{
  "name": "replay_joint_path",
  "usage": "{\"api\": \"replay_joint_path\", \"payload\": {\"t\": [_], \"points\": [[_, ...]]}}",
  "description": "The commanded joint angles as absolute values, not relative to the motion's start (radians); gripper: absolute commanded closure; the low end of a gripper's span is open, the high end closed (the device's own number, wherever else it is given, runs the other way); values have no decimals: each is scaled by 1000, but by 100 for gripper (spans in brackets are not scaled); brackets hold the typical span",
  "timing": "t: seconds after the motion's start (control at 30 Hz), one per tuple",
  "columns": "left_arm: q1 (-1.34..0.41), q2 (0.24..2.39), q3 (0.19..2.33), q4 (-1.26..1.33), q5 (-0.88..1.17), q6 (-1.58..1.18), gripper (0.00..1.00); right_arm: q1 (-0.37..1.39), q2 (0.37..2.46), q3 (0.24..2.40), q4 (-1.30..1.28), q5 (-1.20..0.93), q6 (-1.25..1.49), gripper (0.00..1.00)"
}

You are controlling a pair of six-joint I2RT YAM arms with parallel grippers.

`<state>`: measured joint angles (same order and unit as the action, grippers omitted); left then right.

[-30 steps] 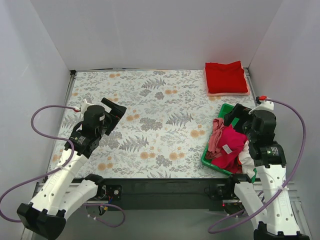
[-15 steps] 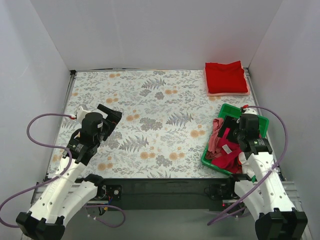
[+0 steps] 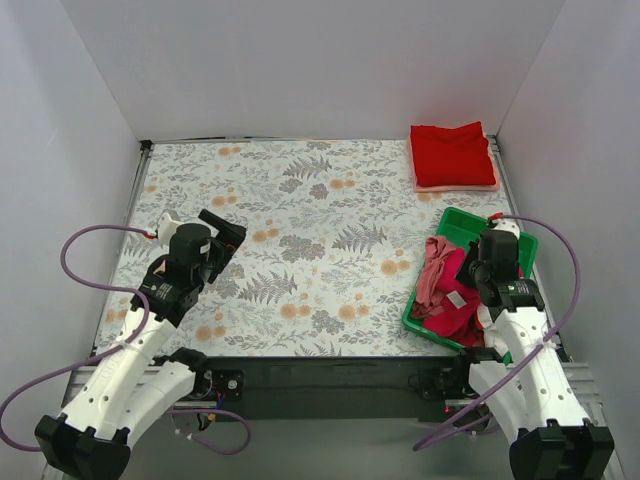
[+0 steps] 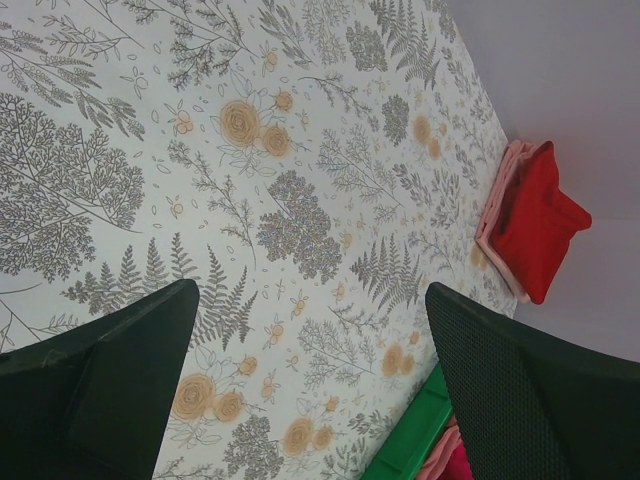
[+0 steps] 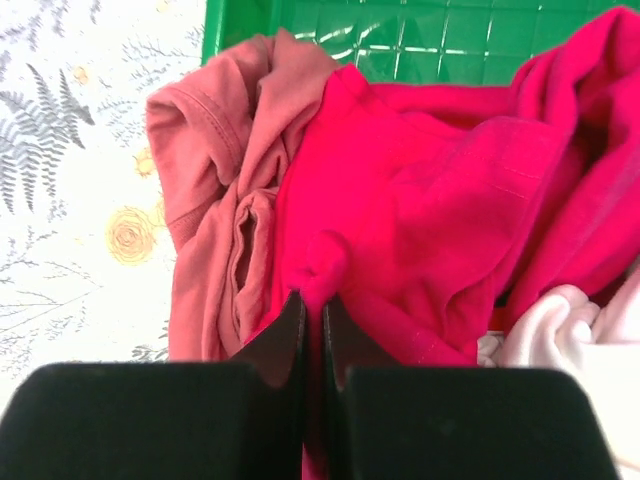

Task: Fold and stack the t-shirts
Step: Grab the tshirt from the pile, then move the tshirt to the center of the board

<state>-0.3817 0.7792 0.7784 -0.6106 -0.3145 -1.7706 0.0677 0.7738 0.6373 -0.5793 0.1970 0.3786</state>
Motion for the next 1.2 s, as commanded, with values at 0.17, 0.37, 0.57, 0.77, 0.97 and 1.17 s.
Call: {"api": "replay_joint_path", "payload": {"t": [0.17, 0.37, 0.57, 0.77, 0.97, 1.17], "points": [[-385, 787, 766, -594, -316, -1769, 3, 67, 684, 750, -566, 157, 370, 99], [-385, 790, 759, -589, -310, -1766, 3, 67, 690, 980, -565, 64, 342, 99], [-384, 795, 749, -584, -305, -1772, 3, 67, 719, 1212, -561, 52, 327, 99], [-384, 801, 750, -584, -293, -1767, 3, 67, 819, 1424, -492, -30, 341, 99], [-383, 801, 752, -584, -295, -1764, 3, 67, 989, 1672, -463, -222, 354, 99], [-384, 802, 753, -583, -305, -1767, 3, 66, 1123, 1885, -381, -478, 443, 99]]}}
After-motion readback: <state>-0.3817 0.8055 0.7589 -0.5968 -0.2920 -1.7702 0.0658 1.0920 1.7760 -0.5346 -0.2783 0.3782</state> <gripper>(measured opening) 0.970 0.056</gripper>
